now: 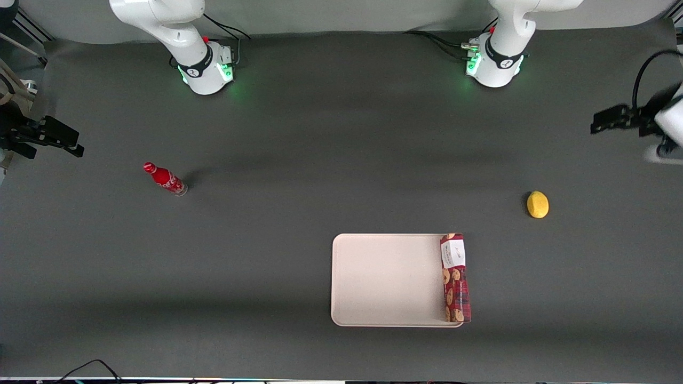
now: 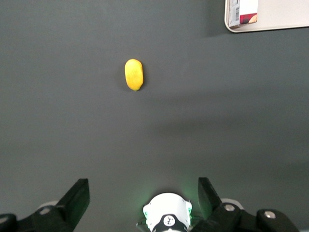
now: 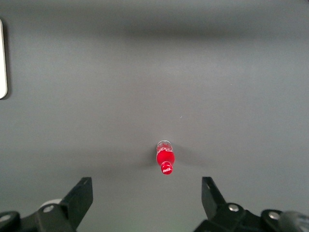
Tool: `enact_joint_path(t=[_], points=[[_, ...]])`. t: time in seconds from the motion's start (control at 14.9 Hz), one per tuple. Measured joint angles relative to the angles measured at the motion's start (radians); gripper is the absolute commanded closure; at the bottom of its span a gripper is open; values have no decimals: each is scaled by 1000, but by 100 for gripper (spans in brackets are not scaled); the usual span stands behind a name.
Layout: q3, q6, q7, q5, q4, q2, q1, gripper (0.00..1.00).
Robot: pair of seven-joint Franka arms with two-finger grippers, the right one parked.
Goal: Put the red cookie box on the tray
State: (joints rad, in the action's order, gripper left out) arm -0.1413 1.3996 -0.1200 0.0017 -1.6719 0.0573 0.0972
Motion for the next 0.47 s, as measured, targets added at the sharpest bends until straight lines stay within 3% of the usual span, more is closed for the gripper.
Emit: enact_joint_path(t=[0.2,0.47], points=[[-7,96,-3,3,-229,187,1,0],[2,133,-5,7,-226,201,6,0]])
